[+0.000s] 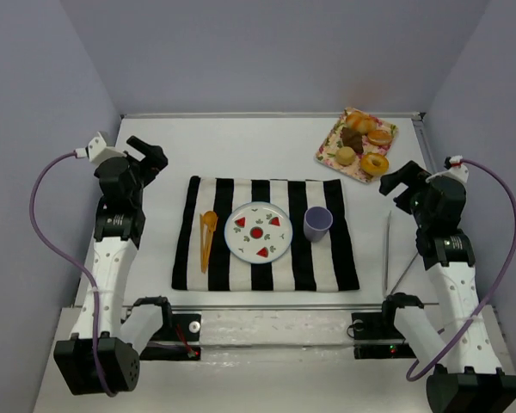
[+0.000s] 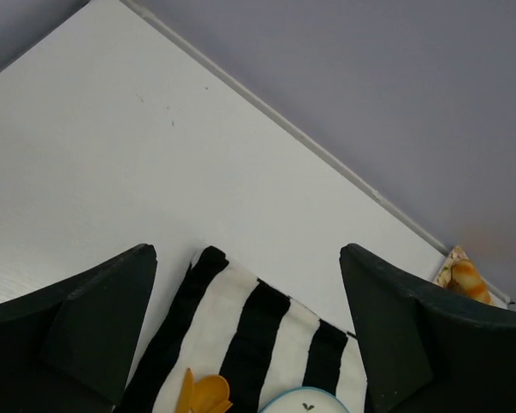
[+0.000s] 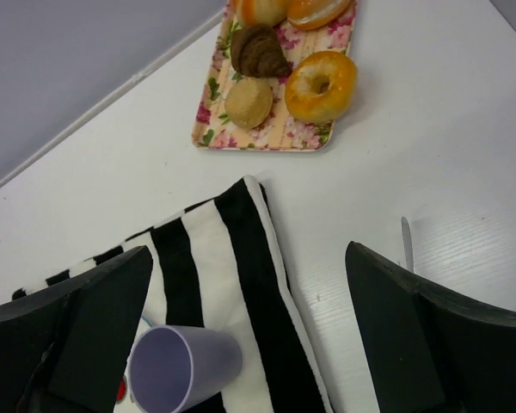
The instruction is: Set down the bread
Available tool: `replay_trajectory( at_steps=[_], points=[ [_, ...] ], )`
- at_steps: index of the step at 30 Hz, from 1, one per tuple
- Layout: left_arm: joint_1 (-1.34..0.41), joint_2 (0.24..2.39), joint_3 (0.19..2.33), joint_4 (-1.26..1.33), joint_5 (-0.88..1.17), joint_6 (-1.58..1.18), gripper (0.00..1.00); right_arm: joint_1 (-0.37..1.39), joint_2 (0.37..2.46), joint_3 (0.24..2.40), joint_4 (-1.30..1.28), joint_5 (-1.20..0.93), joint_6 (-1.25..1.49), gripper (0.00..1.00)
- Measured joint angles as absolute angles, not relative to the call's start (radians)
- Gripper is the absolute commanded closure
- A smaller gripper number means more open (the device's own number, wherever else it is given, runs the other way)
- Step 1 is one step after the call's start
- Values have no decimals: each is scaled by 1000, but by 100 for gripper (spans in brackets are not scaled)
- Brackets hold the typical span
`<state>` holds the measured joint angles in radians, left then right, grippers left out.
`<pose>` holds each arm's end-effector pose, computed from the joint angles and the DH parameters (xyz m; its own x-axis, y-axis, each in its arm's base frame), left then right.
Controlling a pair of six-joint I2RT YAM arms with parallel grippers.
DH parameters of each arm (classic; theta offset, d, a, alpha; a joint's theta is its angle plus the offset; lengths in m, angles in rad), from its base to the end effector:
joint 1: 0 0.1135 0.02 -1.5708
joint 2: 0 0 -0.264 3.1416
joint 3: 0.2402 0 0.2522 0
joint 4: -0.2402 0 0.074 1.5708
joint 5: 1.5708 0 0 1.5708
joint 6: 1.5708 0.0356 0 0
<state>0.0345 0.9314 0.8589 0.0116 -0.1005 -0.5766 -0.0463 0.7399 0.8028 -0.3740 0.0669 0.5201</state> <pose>0.2201 0.0112 0.3608 0.0223 -0.5420 -0.8401 -0.1458 0.8296 -0.5390 0.1697 -0.0102 0.3332 -0.2108 0.5062 -0.8363 0.2472 0.8553 0.4554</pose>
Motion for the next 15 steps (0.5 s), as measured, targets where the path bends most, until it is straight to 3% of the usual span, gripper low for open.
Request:
replay_trajectory(
  at_steps=[6, 15],
  points=[
    [35, 974, 854, 58, -94, -559, 1, -46, 755, 805, -436, 141, 537, 0],
    [35, 1126, 841, 130, -70, -544, 1, -51, 974, 819, -702, 268, 571, 0]
  ],
)
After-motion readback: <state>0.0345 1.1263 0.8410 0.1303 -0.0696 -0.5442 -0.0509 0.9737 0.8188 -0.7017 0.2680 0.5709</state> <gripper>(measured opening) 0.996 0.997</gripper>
